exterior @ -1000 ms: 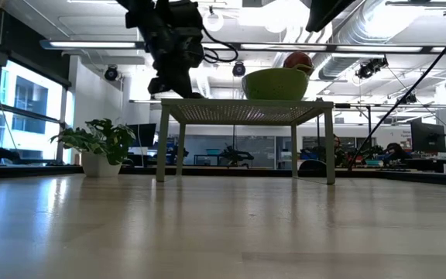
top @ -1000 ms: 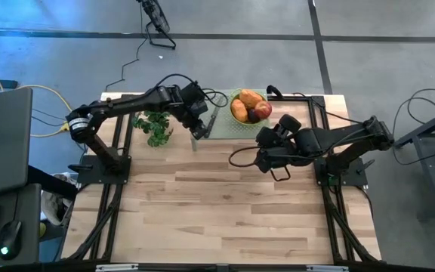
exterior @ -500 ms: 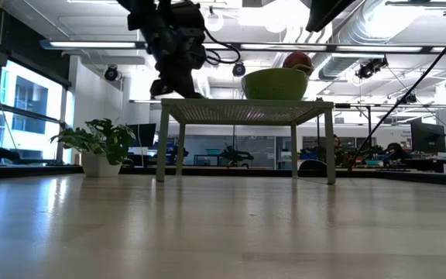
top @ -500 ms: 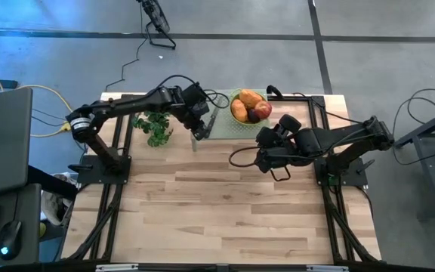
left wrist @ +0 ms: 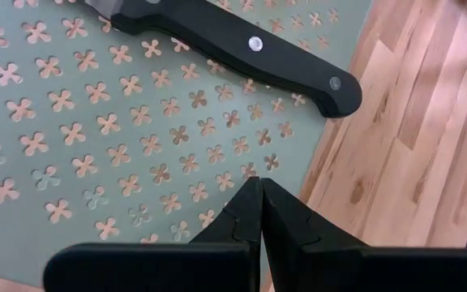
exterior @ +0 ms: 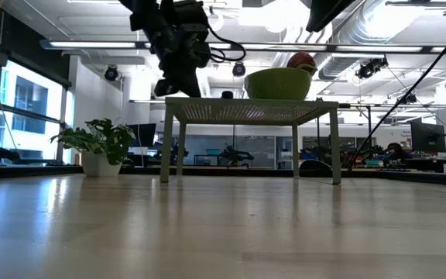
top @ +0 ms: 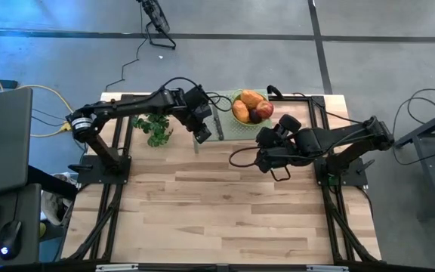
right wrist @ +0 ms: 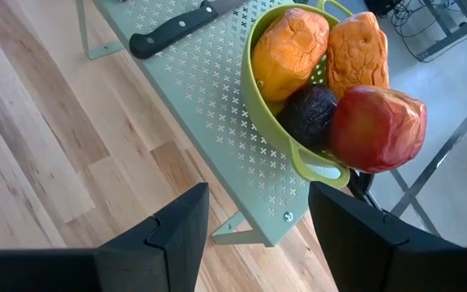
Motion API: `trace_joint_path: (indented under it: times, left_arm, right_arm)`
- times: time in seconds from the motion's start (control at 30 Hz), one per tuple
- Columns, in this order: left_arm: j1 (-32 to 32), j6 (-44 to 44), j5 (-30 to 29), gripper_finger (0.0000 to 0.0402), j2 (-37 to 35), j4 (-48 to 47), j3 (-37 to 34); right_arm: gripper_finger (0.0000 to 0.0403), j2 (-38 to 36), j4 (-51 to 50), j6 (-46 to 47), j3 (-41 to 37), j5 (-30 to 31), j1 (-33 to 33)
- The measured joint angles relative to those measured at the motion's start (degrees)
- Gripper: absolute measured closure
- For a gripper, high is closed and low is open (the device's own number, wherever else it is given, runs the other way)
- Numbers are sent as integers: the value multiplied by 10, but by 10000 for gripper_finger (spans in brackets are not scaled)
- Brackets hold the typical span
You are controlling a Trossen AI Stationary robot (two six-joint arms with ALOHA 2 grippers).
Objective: Pick & Place Fruit
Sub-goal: Put the knife on the top shelf to the left of the green strainer bowl
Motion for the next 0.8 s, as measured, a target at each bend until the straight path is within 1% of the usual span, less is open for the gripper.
trace_joint_path:
  times: [0.27,0.43,0.67,0.8]
  left_arm:
    - [0,0,-4,401,-12,8,-1]
    - [-6,14,-5,401,-32,58,-1]
    - [-34,26,-6,401,-26,128,-1]
    - [-51,35,-30,401,-26,169,-1]
  right_arm:
    - [197,0,0,0,0,0,0]
    - [197,0,0,-1,0,0,0]
    - [197,0,0,-5,0,0,0]
    - [197,0,1,-6,0,-2,0]
